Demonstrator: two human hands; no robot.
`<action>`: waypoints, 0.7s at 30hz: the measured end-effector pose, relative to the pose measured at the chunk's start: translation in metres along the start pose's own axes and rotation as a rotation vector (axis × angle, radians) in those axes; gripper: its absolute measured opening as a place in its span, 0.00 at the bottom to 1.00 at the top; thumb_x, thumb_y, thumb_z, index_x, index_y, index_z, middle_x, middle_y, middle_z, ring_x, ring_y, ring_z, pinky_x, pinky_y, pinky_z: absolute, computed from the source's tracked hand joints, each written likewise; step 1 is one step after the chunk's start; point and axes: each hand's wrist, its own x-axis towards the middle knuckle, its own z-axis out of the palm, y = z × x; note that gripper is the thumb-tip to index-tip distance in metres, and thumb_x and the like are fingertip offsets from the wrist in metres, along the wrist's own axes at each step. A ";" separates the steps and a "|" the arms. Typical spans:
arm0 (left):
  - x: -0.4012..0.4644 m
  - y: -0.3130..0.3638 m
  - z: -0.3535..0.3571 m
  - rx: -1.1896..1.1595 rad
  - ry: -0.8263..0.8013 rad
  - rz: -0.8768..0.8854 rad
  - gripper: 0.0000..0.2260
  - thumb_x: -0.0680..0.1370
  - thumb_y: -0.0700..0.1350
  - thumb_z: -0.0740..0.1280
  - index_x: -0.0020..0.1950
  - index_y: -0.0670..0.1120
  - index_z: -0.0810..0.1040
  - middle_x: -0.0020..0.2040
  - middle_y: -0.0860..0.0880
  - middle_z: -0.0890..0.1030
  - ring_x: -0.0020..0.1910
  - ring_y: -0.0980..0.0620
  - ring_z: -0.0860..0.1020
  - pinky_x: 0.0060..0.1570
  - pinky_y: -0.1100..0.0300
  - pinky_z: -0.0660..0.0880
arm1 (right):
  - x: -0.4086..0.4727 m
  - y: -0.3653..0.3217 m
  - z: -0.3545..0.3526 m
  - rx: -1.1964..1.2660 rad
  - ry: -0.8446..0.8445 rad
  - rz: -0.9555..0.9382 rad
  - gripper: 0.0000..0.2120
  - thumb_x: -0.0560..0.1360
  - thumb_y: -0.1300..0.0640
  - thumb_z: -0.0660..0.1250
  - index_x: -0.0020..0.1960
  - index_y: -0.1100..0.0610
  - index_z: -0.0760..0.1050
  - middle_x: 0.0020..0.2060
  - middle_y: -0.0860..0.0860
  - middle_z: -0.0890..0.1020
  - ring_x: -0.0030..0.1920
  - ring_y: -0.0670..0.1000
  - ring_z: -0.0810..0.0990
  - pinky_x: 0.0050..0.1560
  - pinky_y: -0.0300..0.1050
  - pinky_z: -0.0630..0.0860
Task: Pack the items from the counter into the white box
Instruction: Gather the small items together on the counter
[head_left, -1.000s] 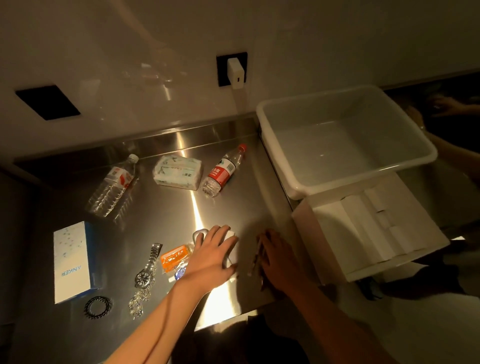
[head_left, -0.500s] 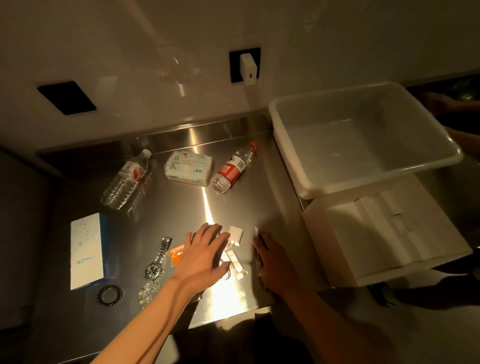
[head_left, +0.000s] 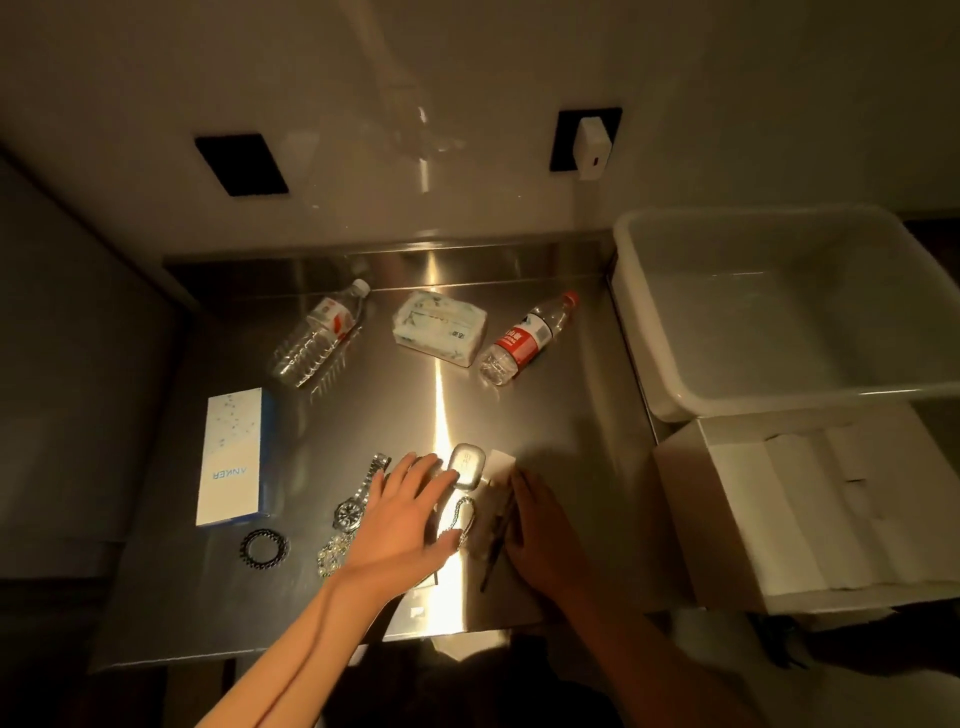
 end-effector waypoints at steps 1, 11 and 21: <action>-0.005 -0.005 -0.002 -0.012 0.009 -0.011 0.30 0.74 0.63 0.63 0.75 0.63 0.60 0.76 0.58 0.60 0.78 0.52 0.53 0.77 0.45 0.49 | 0.001 -0.004 0.000 -0.010 -0.003 -0.016 0.35 0.80 0.57 0.62 0.81 0.57 0.47 0.80 0.55 0.53 0.79 0.54 0.52 0.74 0.37 0.40; -0.059 -0.058 -0.014 -0.022 0.056 -0.250 0.31 0.73 0.64 0.65 0.75 0.60 0.63 0.74 0.55 0.64 0.76 0.51 0.59 0.73 0.42 0.61 | 0.024 -0.069 -0.006 -0.060 0.132 -0.328 0.30 0.68 0.54 0.72 0.68 0.62 0.72 0.67 0.59 0.73 0.66 0.60 0.72 0.64 0.58 0.73; -0.111 -0.096 -0.008 -0.023 0.054 -0.511 0.30 0.71 0.37 0.69 0.74 0.49 0.69 0.70 0.48 0.72 0.71 0.45 0.67 0.69 0.47 0.66 | 0.037 -0.120 0.023 -0.062 -0.062 -0.523 0.27 0.63 0.54 0.69 0.62 0.58 0.76 0.61 0.54 0.74 0.58 0.57 0.74 0.53 0.54 0.73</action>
